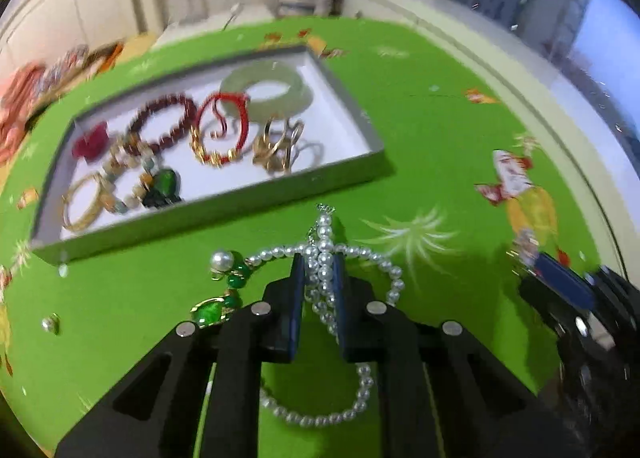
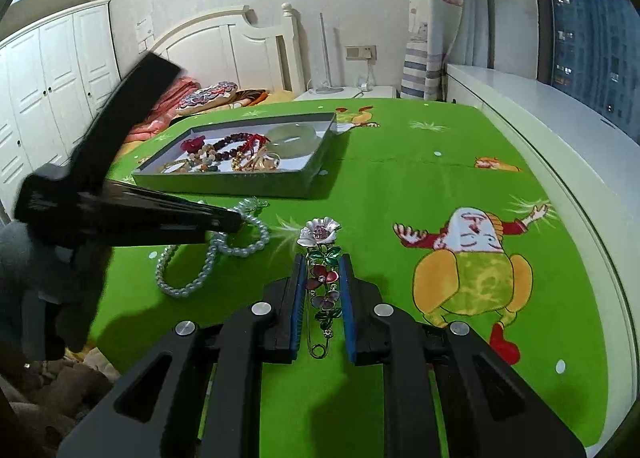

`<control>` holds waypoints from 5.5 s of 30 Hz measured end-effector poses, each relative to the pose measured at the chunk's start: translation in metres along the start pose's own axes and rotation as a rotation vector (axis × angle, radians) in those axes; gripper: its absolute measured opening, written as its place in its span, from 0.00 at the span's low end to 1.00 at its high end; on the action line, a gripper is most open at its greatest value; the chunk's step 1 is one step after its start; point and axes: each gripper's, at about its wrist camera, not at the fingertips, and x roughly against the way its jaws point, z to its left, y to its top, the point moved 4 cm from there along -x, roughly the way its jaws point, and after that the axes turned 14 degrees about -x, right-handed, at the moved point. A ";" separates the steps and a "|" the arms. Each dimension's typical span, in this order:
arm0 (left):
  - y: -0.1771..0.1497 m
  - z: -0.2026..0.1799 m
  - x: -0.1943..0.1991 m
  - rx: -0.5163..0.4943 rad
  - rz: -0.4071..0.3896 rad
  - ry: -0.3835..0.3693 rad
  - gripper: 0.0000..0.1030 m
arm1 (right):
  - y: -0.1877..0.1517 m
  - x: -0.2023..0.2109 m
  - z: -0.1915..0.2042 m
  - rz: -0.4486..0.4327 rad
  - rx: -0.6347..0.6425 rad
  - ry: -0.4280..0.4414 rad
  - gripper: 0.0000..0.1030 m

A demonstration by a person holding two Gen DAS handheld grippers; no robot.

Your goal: Organize jewelry

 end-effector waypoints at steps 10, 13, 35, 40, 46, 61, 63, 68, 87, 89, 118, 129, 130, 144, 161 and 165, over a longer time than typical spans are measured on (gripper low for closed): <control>0.024 0.036 0.109 -0.057 -0.222 0.045 0.13 | 0.009 -0.001 0.014 -0.013 0.027 0.006 0.17; 0.034 0.048 0.134 -0.059 -0.262 0.062 0.13 | 0.014 -0.001 0.025 -0.016 0.050 0.015 0.17; 0.040 0.080 0.109 -0.019 -0.100 -0.029 0.57 | 0.042 -0.029 0.086 0.002 0.128 0.078 0.17; -0.007 0.082 0.050 0.018 0.018 0.026 0.58 | 0.033 -0.031 0.074 0.019 0.105 0.064 0.17; -0.014 0.084 -0.007 0.033 0.090 -0.016 0.67 | 0.033 -0.030 0.071 0.018 0.091 0.063 0.17; 0.057 0.057 0.115 -0.063 -0.157 -0.059 0.13 | 0.033 -0.019 0.062 0.005 0.076 0.052 0.17; 0.075 0.062 0.145 -0.085 -0.198 -0.041 0.13 | 0.038 -0.017 0.068 -0.008 0.091 0.058 0.17; 0.111 0.071 0.204 -0.116 -0.283 0.011 0.13 | 0.051 -0.012 0.084 -0.029 0.138 0.068 0.17; 0.155 0.134 0.167 -0.066 -0.243 0.108 0.13 | 0.096 -0.099 0.090 0.072 0.104 0.008 0.17; 0.149 0.137 0.156 -0.064 -0.232 0.099 0.13 | 0.098 -0.113 0.086 0.092 0.086 -0.018 0.17; 0.034 0.201 0.028 0.003 0.011 0.218 0.70 | 0.105 -0.116 0.080 0.002 0.092 -0.062 0.40; -0.009 0.180 0.175 -0.064 -0.379 0.622 0.96 | 0.144 0.013 0.102 -0.321 0.038 0.014 0.69; -0.018 0.179 0.178 -0.056 -0.377 0.620 0.96 | 0.137 0.016 0.105 -0.318 0.044 0.017 0.69; -0.169 0.184 0.148 0.077 -0.239 0.470 0.96 | 0.051 -0.012 0.105 -0.116 0.034 -0.049 0.69; -0.174 0.117 0.101 -0.024 -0.226 0.396 0.96 | -0.005 -0.060 0.126 0.045 0.103 -0.041 0.69; -0.169 0.128 0.102 0.009 -0.213 0.393 0.95 | 0.004 -0.063 0.120 0.041 0.097 -0.058 0.69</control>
